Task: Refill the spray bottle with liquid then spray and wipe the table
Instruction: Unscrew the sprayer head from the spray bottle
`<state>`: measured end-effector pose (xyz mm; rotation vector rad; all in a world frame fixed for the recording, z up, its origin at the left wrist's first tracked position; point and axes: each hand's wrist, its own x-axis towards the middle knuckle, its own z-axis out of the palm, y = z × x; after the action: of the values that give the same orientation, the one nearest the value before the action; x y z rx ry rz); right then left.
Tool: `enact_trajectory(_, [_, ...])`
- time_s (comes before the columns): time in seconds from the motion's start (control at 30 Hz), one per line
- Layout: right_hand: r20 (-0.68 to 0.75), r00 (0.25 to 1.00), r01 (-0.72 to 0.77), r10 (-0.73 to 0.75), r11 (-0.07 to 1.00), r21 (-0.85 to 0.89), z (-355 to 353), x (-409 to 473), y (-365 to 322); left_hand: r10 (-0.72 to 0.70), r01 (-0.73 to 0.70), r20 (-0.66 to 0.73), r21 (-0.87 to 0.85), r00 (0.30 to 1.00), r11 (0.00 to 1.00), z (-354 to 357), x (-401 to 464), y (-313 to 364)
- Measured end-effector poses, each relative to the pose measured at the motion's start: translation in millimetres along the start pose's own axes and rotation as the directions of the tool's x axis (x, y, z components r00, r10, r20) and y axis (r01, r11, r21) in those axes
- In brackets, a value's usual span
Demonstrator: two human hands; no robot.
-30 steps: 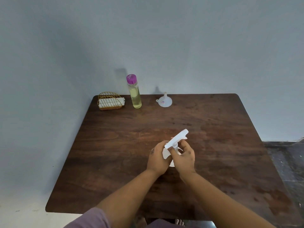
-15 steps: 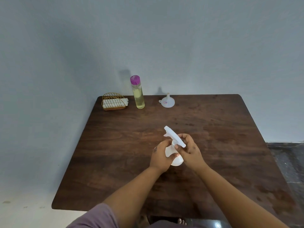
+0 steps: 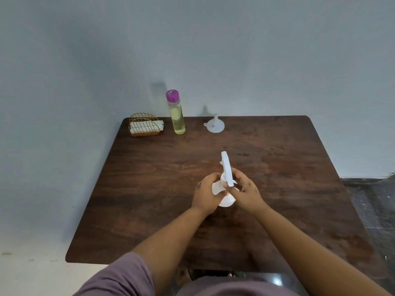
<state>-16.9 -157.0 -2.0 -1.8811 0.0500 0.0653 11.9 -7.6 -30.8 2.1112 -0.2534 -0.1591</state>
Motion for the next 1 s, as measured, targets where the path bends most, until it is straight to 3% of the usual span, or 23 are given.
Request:
enact_trajectory(0.13, [-0.132,0.99,-0.046,0.043,0.999,-0.02,8,3,-8,0.011,-0.011,-0.011,-0.003,1.0,1.0,0,-1,1])
enact_trajectory(0.2, [-0.188,0.982,-0.005,-0.007,0.998,-0.062,8,3,-11,-0.005,0.005,-0.003,0.005,1.0,1.0,0,0,-1])
enact_trajectory(0.3, [-0.11,0.992,0.057,-0.068,0.993,-0.099,-1,1,-7,-0.033,0.033,0.01,0.009,0.999,0.999,2,1,-5])
enact_trajectory(0.43, [0.039,0.999,0.036,-0.033,0.995,-0.089,-13,5,-7,-0.055,0.054,0.008,0.016,0.998,0.998,3,2,-6])
enact_trajectory(0.5, [0.019,0.999,0.05,-0.05,0.998,-0.037,-9,6,-10,-0.037,0.037,0.012,0.012,0.999,0.999,3,2,-5])
enact_trajectory(0.63, [-0.166,0.986,0.016,-0.025,0.998,-0.054,5,5,-16,-0.024,0.024,0.006,0.011,1.0,1.0,2,2,-5])
enact_trajectory(0.77, [-0.08,0.993,0.078,-0.088,0.989,-0.124,1,5,-13,-0.05,0.05,0.021,0.024,0.999,0.998,5,2,-9])
enact_trajectory(0.87, [-0.001,0.999,0.049,-0.05,0.991,-0.125,-7,8,-10,-0.067,0.066,0.02,0.037,0.998,0.997,5,2,-9])
enact_trajectory(1.0, [-0.088,0.996,0.015,-0.02,0.998,-0.065,-3,4,-20,-0.027,0.027,0.013,0.002,1.0,1.0,2,1,-5])
